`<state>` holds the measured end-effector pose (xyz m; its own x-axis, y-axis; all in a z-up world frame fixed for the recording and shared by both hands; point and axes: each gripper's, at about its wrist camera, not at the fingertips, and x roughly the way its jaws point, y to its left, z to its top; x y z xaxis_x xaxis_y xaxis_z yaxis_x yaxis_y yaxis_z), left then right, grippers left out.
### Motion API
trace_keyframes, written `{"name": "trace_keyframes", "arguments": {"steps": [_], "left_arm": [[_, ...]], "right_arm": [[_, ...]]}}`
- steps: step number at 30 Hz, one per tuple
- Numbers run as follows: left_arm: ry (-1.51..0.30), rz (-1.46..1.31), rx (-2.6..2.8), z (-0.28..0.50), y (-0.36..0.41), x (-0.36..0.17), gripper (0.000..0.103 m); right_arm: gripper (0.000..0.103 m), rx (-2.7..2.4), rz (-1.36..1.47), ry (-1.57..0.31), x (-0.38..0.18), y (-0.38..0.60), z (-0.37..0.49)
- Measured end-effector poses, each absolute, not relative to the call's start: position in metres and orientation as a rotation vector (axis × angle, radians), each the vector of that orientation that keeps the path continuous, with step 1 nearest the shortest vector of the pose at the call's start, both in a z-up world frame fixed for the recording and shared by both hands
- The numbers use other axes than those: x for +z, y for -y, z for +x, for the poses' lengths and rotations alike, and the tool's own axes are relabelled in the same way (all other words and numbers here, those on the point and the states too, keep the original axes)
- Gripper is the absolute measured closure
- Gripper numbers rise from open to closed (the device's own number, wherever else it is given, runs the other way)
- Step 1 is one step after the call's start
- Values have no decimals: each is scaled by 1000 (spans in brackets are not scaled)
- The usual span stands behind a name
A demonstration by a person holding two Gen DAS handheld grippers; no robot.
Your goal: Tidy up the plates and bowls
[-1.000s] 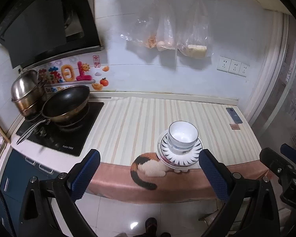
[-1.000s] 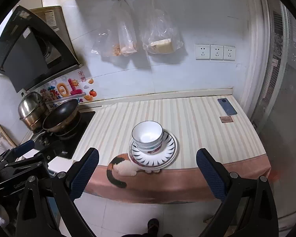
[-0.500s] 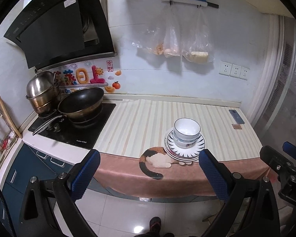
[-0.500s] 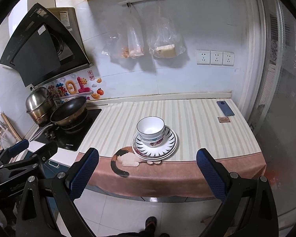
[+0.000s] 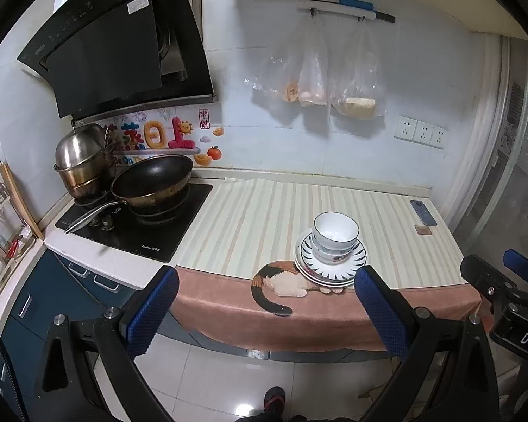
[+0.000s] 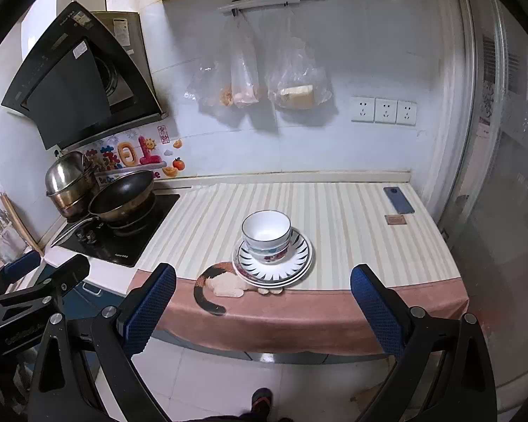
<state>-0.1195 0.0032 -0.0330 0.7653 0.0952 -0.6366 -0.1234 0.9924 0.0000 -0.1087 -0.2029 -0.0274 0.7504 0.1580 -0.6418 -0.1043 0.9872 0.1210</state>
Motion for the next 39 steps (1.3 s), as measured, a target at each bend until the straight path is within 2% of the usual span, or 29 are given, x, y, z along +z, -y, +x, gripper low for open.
{"name": "trace_keyframes", "arguments": {"steps": [39], "left_arm": [[-679, -40, 125, -128, 9, -26, 1]], "right_arm": [[1, 146, 71, -697, -28, 215, -112]]}}
